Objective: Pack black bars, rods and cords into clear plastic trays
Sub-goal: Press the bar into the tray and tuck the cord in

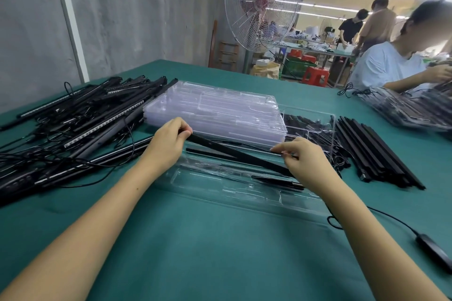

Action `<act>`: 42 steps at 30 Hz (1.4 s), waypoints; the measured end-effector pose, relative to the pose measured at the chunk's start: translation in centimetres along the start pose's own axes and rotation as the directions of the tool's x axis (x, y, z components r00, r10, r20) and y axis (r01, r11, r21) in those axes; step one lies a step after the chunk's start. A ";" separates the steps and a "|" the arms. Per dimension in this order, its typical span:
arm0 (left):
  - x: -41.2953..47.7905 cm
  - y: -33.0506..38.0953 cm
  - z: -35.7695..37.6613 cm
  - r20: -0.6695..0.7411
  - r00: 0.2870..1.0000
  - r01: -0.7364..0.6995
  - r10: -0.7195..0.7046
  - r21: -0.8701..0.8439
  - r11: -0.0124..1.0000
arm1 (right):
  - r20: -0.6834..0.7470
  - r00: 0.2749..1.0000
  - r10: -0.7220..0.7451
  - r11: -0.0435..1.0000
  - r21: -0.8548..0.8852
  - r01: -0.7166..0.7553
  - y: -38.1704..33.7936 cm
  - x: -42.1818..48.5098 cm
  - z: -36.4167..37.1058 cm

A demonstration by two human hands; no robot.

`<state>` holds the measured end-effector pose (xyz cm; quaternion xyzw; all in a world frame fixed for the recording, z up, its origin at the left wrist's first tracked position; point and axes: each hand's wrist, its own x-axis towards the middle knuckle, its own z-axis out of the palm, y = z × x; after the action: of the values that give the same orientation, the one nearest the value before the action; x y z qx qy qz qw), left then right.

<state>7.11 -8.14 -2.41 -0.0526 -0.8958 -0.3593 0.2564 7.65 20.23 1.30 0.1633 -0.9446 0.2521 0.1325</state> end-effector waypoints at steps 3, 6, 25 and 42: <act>0.2 0.1 0.1 -0.014 1.000 0.028 -0.028 -0.013 1.000 | 0.048 0.999 0.010 0.999 0.031 -0.011 0.2 0.0 -0.3; 0.3 0.3 0.2 -0.045 0.997 0.059 -0.061 -0.047 0.997 | 0.158 0.987 -0.004 1.000 -0.004 0.005 0.1 -0.1 -0.2; 0.5 0.1 0.2 -0.065 0.991 0.091 -0.114 -0.283 0.955 | -0.004 1.000 0.002 0.989 -0.146 -0.003 1.3 0.1 2.0; 0.1 -1.7 -1.3 0.396 0.914 0.113 -0.084 -0.051 0.992 | 0.190 0.980 0.057 0.996 -0.078 -0.042 1.7 0.3 1.6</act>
<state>7.09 -10.25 -2.55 -0.0879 -0.9167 -0.3864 0.0508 6.49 20.73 -0.68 0.1583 -0.9654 0.2033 0.0401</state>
